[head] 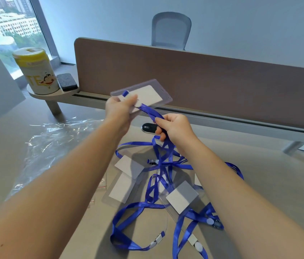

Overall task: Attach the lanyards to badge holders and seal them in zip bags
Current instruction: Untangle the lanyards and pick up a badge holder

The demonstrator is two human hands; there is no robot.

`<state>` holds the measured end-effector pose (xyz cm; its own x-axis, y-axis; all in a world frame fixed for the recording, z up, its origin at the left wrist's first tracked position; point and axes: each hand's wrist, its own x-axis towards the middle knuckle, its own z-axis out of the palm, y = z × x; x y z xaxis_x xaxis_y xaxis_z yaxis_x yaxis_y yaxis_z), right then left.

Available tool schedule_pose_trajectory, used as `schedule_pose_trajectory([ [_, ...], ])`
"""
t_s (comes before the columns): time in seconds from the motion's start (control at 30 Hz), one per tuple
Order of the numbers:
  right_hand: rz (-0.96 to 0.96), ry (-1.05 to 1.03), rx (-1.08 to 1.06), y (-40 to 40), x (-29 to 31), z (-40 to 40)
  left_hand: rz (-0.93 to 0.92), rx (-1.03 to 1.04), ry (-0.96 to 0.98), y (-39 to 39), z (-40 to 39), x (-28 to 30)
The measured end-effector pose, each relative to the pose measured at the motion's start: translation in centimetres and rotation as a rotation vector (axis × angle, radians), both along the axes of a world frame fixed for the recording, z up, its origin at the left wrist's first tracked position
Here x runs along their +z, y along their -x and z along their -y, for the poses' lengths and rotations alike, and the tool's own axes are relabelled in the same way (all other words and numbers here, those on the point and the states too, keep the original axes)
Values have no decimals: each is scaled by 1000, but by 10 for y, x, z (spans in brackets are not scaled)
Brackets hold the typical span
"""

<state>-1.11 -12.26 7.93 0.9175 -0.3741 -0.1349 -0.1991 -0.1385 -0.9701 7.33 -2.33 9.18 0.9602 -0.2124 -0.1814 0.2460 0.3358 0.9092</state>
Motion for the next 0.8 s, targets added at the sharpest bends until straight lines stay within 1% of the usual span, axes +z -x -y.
schedule_pose_trajectory([
  [0.07,12,-72,42,3,-4,5,-48,21,46,-8,-8,4],
  [0.17,-10,-264,150,6,-12,15,-132,-61,59,-12,-20,7],
  [0.23,-59,-359,246,8,-18,21,-176,-159,32,-12,-27,7],
  [0.33,-137,-479,334,7,-27,27,-170,-319,-34,-12,-34,3],
  [0.4,-199,-525,376,5,-32,30,-143,-500,-110,-14,-41,0],
  [0.47,-280,-493,431,3,-38,34,-114,-765,-162,-22,-50,-6],
  [0.57,-387,-300,452,-1,-44,42,-118,-1045,-340,-35,-59,-20],
  [0.63,-424,-141,447,-5,-45,46,-116,-1139,-493,-37,-59,-23],
  [0.7,-445,-46,427,-11,-44,46,-77,-1212,-676,-39,-55,-27],
  [0.8,-429,29,359,-21,-44,42,-51,-1192,-920,-36,-44,-28],
])
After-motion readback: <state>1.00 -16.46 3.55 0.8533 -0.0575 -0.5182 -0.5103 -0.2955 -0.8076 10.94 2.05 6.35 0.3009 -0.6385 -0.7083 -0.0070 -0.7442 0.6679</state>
